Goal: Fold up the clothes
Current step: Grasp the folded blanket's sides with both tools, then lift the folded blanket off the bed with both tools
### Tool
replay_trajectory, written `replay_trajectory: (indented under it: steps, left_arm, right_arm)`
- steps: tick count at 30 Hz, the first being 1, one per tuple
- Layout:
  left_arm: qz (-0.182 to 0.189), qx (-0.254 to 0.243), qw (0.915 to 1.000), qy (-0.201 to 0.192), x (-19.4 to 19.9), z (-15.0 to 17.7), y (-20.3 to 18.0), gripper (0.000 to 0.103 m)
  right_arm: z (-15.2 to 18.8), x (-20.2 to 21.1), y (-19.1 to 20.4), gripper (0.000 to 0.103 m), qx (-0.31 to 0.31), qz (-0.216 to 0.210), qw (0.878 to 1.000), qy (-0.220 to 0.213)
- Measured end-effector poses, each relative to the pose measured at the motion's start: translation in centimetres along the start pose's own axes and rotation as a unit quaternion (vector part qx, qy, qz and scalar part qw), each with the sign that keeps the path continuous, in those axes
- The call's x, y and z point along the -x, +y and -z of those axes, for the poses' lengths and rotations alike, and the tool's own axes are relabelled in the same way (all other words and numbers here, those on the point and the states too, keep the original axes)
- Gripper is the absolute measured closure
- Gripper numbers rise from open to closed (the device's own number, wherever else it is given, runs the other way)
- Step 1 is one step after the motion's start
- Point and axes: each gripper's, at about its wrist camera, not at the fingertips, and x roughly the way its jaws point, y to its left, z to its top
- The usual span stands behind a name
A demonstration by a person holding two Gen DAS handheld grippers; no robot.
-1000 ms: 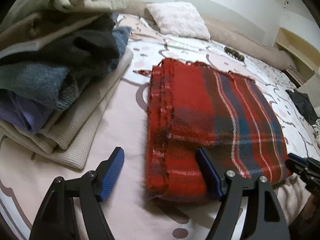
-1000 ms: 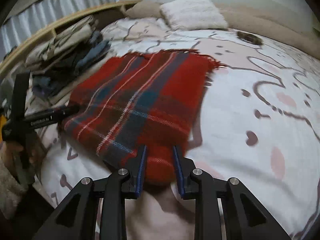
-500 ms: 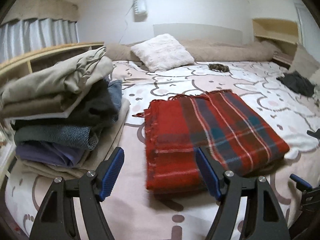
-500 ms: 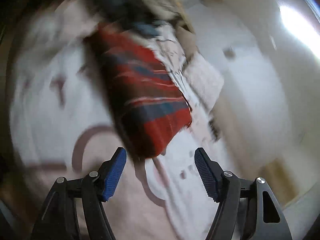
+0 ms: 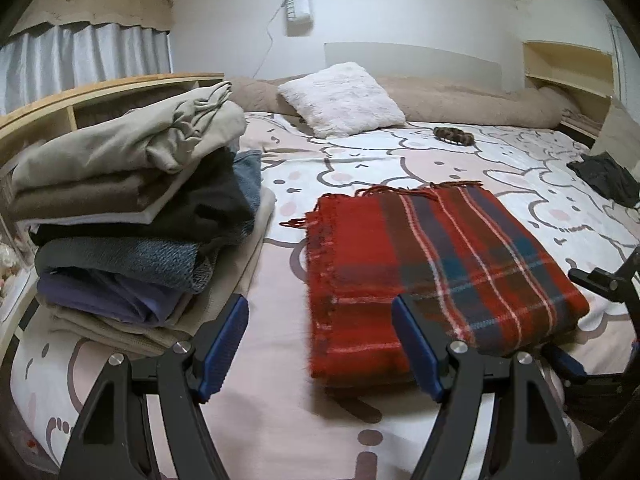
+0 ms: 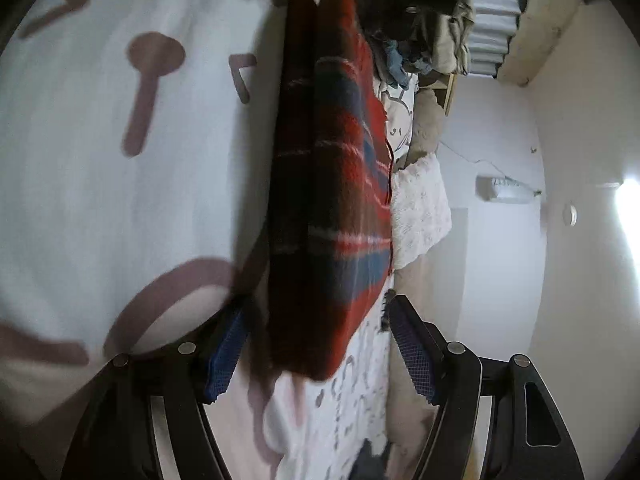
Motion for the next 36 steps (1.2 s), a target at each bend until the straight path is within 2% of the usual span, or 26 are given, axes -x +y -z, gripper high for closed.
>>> replay_trajectory:
  steps: [3,5,6,7,8,9,11,13,15,17,18,24,26,30,36]
  left_arm:
    - [-0.002,0.001,1.0000,-0.005,0.2,0.1,0.2,0.029]
    - [-0.005,-0.019,0.9995,-0.023,0.9,0.3,-0.1,0.029]
    - [-0.008,-0.040,0.9985,-0.037,1.4,0.4,-0.5,0.029]
    - [-0.013,-0.080,0.9950,-0.058,2.2,0.7,-1.3,0.029]
    - [-0.021,-0.130,0.9881,-0.079,2.7,1.3,-2.4,0.029]
    - [-0.031,-0.181,0.9784,-0.096,3.2,2.0,-3.6,0.029]
    - [-0.049,-0.279,0.9499,-0.131,4.0,3.4,-5.9,0.029]
    - [-0.062,-0.353,0.9210,-0.153,4.1,4.9,-7.6,0.029]
    - [-0.066,-0.421,0.8903,-0.160,3.7,6.7,-9.1,0.029]
    - [-0.065,-0.489,0.8539,-0.164,2.8,8.5,-10.5,0.028]
    - [-0.067,-0.504,0.8450,-0.165,2.3,8.7,-10.7,0.027]
    - [-0.084,-0.546,0.8172,-0.166,-0.4,8.2,-11.5,0.027]
    - [-0.089,-0.559,0.8074,-0.166,-1.4,8.0,-11.8,0.027]
    - [-0.100,-0.586,0.7871,-0.166,-3.2,7.6,-12.3,0.029]
    - [-0.103,-0.612,0.7686,-0.156,-3.4,8.0,-11.0,0.029]
  right_arm:
    - [-0.3,-0.5,0.5,0.032,0.015,0.046,0.999,-0.024]
    - [-0.5,-0.8,0.8,0.034,0.026,0.077,0.996,-0.040]
    - [-0.6,-1.0,1.0,0.037,0.031,0.092,0.994,-0.048]
    - [-0.5,-1.0,1.0,0.052,0.029,0.091,0.994,-0.055]
    - [-0.2,-0.9,0.8,0.063,0.021,0.078,0.995,-0.061]
    - [0.1,-0.8,0.4,0.067,0.009,0.062,0.996,-0.067]
    - [0.6,-0.8,-1.0,0.069,-0.026,0.019,0.997,-0.074]
    - [1.0,-1.0,-3.1,0.069,-0.077,-0.036,0.993,-0.077]
    - [1.5,-1.5,-5.4,0.069,-0.134,-0.086,0.984,-0.077]
    - [2.0,-2.2,-7.7,0.069,-0.190,-0.133,0.970,-0.076]
    - [2.3,-2.6,-8.8,0.069,-0.218,-0.158,0.960,-0.076]
    - [2.6,-2.8,-12.0,0.069,-0.312,-0.236,0.917,-0.082]
    - [2.8,-3.3,-12.6,0.069,-0.329,-0.250,0.907,-0.085]
    - [3.5,-3.2,-12.9,0.069,-0.337,-0.262,0.900,-0.084]
    - [4.2,-2.7,-11.8,0.069,-0.339,-0.267,0.898,-0.081]
